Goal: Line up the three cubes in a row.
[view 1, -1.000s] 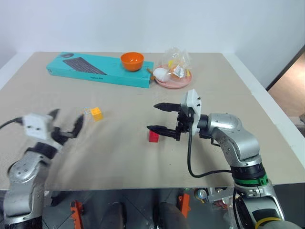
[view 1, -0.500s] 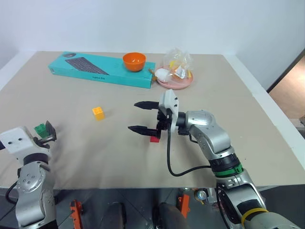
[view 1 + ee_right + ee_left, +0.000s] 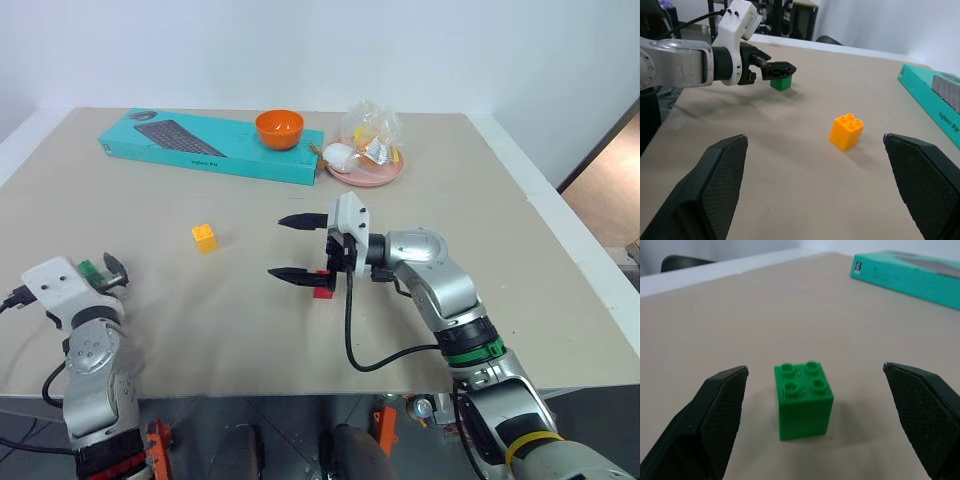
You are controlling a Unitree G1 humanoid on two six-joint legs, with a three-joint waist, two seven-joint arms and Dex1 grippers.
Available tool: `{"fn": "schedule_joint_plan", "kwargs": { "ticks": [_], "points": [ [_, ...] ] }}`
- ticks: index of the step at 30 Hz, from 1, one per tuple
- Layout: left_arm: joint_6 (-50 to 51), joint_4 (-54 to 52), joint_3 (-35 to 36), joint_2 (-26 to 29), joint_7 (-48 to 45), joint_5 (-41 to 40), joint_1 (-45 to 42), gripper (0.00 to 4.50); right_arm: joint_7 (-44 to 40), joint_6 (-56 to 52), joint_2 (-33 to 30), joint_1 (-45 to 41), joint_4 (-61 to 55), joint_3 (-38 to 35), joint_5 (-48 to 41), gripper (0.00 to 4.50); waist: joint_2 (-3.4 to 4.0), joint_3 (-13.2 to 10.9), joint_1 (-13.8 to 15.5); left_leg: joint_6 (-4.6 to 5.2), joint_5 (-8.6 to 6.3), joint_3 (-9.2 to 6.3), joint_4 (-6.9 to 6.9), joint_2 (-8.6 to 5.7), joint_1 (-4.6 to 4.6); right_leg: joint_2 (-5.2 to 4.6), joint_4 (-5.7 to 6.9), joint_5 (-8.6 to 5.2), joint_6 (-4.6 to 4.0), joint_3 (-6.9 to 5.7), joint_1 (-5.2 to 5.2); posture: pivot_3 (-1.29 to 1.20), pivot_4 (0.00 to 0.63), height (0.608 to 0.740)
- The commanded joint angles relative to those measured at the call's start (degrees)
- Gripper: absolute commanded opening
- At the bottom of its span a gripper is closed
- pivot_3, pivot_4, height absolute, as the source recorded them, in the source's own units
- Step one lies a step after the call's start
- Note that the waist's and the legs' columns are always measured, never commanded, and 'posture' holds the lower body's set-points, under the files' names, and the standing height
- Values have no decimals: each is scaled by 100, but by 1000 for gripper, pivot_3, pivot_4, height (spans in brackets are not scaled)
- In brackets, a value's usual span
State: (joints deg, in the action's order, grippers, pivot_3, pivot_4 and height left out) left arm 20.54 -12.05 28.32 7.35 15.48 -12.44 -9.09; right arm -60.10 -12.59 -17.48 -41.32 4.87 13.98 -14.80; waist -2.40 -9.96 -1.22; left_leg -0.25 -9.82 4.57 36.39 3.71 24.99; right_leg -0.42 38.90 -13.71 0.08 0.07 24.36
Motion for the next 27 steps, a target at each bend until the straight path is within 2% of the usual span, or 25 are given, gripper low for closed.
{"fn": "schedule_joint_plan", "kwargs": {
  "ticks": [1,4,7,14,20,23,27],
  "points": [
    [27,165,199,172,-3,-78,-129,4500,-15,49,-48,-91,-127,-70,-18,4490,-1,-1,-2,0,0,0,0,1,0,-1,0,0,0,0,0,0,150,740],
    [27,481,271,294,-96,-143,-224,4500,18,36,-58,-74,-148,-77,-9,4490,-1,-1,-2,0,0,-1,0,4,0,-1,0,1,-1,-2,1,0,150,740],
    [-131,790,246,425,-303,-184,-272,3665,47,21,-63,-56,-177,-84,-4,4500,-1,-1,-1,0,0,-3,0,4,1,-1,0,1,-3,-6,1,0,150,740],
    [-237,1074,180,600,-390,-78,-287,1315,79,-26,-154,2,-253,-122,0,4500,-2,-1,0,-1,0,0,0,1,2,-10,-1,1,-2,-5,1,0,150,740],
    [-366,1301,10,945,-782,16,-253,1317,105,-35,-234,14,-284,-138,-10,4500,-2,-1,0,-1,0,-1,0,3,1,-10,-1,2,-6,-7,3,0,150,740],
    [-658,1286,-542,1487,-1941,101,-32,1317,95,-88,-274,30,-388,-153,-51,4500,-3,-2,-1,-2,0,-1,-2,6,2,-10,-1,0,-15,-14,6,0,150,740],
    [-895,1155,-868,2101,-3420,-222,246,1317,2,-255,-400,100,-641,-176,-162,4500,-2,-2,-1,-9,-3,7,-11,5,3,-40,-1,11,-67,-42,14,0,150,740]
  ]
}}
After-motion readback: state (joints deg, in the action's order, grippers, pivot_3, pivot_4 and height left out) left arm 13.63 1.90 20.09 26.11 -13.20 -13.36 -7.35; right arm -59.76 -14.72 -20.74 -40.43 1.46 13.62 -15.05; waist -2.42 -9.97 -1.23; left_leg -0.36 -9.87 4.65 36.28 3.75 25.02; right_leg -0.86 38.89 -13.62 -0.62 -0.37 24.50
